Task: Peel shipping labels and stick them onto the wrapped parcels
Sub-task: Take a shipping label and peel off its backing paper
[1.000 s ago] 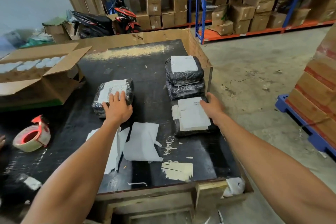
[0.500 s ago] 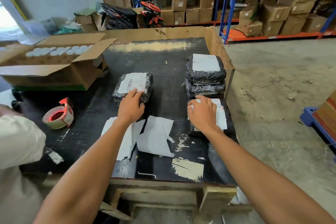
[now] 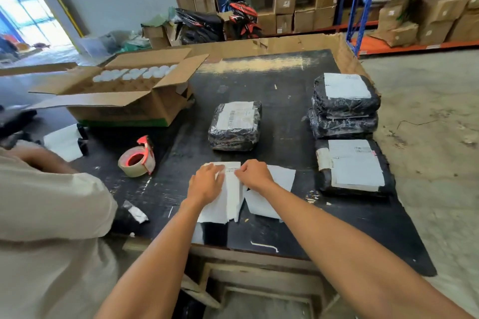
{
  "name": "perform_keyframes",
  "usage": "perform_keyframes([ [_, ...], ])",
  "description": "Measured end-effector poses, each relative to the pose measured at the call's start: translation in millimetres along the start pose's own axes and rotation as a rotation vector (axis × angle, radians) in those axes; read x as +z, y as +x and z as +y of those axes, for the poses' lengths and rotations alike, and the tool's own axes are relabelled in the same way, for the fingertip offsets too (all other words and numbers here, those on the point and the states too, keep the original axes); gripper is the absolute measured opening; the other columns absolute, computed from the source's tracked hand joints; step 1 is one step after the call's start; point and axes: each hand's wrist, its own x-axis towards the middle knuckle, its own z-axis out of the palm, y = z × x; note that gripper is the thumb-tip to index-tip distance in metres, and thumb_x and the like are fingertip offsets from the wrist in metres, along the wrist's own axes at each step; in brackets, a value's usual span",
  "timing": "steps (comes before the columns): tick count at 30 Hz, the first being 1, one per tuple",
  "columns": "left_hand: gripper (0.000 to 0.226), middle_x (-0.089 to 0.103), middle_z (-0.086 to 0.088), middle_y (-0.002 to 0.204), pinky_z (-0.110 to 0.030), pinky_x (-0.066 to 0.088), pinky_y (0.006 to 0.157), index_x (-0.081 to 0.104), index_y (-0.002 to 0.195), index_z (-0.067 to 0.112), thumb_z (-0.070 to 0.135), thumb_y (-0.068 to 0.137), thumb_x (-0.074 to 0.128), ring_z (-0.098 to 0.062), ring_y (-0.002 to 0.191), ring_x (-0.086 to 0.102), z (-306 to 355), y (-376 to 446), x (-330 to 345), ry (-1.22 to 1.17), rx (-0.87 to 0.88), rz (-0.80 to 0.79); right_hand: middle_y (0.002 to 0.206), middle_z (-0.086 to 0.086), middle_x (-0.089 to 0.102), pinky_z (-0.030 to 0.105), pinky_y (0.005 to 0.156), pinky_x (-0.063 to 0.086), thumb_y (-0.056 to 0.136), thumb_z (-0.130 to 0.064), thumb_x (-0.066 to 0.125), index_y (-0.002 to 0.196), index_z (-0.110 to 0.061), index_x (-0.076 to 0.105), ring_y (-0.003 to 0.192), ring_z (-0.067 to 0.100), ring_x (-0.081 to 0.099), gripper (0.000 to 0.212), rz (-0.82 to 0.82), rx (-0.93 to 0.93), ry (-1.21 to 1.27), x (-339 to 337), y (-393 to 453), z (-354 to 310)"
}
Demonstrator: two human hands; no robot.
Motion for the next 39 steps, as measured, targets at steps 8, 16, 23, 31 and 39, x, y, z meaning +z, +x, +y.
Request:
perform_keyframes([
  [8,0.044,0.046,-0.005,0.152,-0.046,0.031,0.114,0.049,0.146,0.022,0.036,0.107,0.037,-0.026,0.144,0.034,2.3,-1.9,7.3,-0.021,0.008,0.055,0.101,0.007,0.074,0.032,0.070,0.053,0.078,-0.041,0.084,0.086,-0.013,0.068,0.100,0.030,0.072,0.033,0.083,0.232,0.160,15.1,9.7,-5.1],
  [16,0.054,0.043,-0.011,0.155,-0.045,0.029,0.119,0.046,0.146,0.005,0.038,0.107,0.033,-0.029,0.145,0.035,-4.3,-1.9,17.0,-0.013,-0.008,0.109,0.112,0.010,0.071,0.031,0.073,0.044,0.093,-0.045,0.068,0.098,-0.012,0.067,0.107,0.031,0.067,0.033,0.044,0.289,0.019,-3.9,13.7,-12.1],
  [23,0.060,0.043,-0.006,0.155,-0.054,0.004,0.124,0.053,0.142,0.010,0.046,0.107,0.019,-0.024,0.150,0.027,0.6,5.9,19.6,0.038,-0.056,0.089,0.082,0.003,0.056,0.035,0.064,0.043,0.092,-0.017,0.065,0.080,-0.019,0.050,0.075,0.022,0.054,0.019,0.200,0.150,0.454,-35.1,10.5,-2.5],
  [31,0.043,0.063,0.003,0.081,-0.035,0.044,0.075,0.057,0.075,0.018,0.049,0.102,0.046,-0.017,0.080,0.055,73.6,17.3,-19.3,-0.880,-0.063,0.043,0.119,0.007,0.069,0.048,0.091,0.058,0.101,-0.009,0.057,0.115,-0.020,0.060,0.107,0.027,0.068,0.018,0.080,0.062,0.745,-78.9,-18.2,23.1],
  [39,0.015,0.075,-0.004,0.088,-0.027,0.057,0.059,0.066,0.107,0.006,0.003,0.092,0.068,-0.014,0.072,0.071,134.8,9.5,-15.7,-1.311,-0.098,-0.082,0.104,0.004,0.076,0.040,0.084,0.061,0.098,-0.013,0.066,0.107,-0.018,0.069,0.100,0.023,0.073,0.012,0.224,-0.110,0.730,-118.7,-39.2,59.0],
])
